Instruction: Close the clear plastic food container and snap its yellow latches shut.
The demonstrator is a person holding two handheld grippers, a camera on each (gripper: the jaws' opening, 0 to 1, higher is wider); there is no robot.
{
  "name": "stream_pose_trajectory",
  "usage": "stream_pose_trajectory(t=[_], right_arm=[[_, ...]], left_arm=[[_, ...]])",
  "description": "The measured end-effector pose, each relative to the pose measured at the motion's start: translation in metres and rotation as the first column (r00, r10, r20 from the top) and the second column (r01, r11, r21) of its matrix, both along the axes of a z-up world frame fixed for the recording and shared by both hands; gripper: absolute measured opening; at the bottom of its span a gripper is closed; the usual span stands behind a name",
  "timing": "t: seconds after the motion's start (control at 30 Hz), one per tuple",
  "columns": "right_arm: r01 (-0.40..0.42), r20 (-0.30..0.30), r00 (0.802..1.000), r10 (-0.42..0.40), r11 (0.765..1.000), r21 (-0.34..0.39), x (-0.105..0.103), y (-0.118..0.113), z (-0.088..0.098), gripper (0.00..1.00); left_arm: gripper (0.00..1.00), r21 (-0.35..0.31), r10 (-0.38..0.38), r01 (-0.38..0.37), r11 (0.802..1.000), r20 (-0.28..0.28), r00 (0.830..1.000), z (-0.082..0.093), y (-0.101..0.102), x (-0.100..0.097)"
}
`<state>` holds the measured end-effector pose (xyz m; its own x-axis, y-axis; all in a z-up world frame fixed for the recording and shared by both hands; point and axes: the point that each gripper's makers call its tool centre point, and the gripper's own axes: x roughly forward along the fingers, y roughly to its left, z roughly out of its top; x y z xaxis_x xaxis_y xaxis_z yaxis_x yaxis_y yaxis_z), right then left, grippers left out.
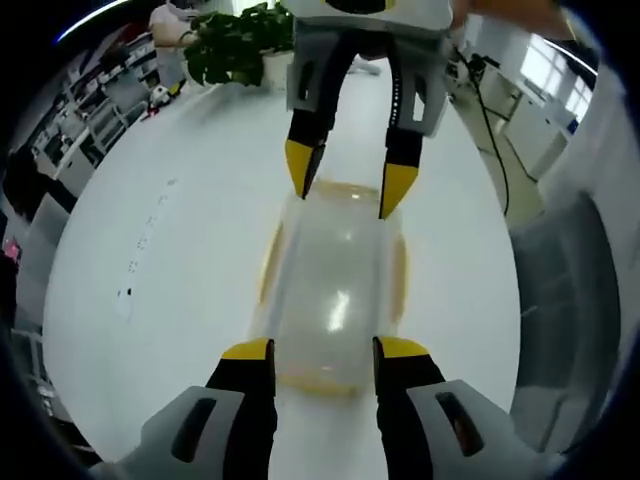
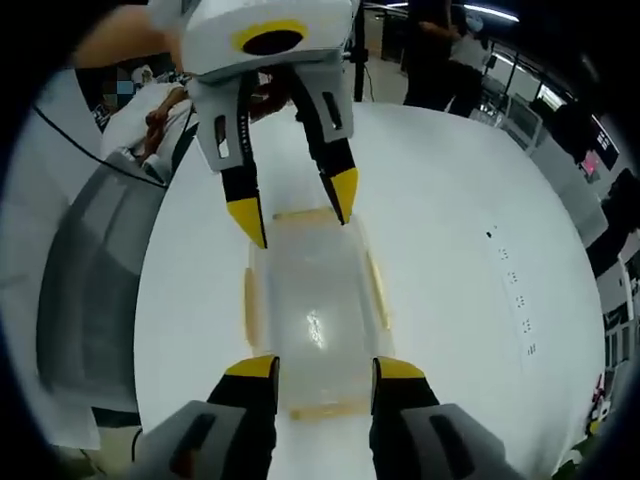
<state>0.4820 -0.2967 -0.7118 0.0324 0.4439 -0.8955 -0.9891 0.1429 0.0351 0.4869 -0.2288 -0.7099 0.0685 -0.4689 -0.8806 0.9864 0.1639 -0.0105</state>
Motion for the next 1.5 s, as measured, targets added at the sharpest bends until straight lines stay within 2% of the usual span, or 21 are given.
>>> stream_pose_trajectory(t=[0.23,0.63,1.13,1.3,1.5], right_arm=[[-0.025,-0.005,1.0,0.025,0.999,0.027,0.0,0.013,-0.002,0.34],[-0.036,-0.027,0.999,0.038,0.998,0.056,0.002,0.024,-0.007,0.33],[-0.034,-0.014,0.999,0.035,0.998,0.056,0.011,0.026,-0.01,0.32],[-0.029,-0.011,0.999,0.03,0.998,0.06,0.015,0.026,-0.009,0.32],[-0.026,-0.006,1.0,0.027,0.998,0.061,0.02,0.028,-0.011,0.34]], left_arm=[[0.38,-0.039,-0.021,0.021,0.999,-0.006,1.0,0.001,-0.016,0.0],[0.37,-0.083,-0.035,0.034,0.996,-0.012,0.999,0.0,-0.028,-0.002],[0.36,-0.081,-0.046,0.044,0.996,-0.019,0.999,-0.006,-0.033,-0.006],[0.36,-0.108,-0.013,0.01,0.994,-0.029,1.0,-0.005,-0.036,-0.008],[0.37,-0.098,-0.031,0.029,0.995,-0.017,0.999,-0.006,-0.038,-0.016]])
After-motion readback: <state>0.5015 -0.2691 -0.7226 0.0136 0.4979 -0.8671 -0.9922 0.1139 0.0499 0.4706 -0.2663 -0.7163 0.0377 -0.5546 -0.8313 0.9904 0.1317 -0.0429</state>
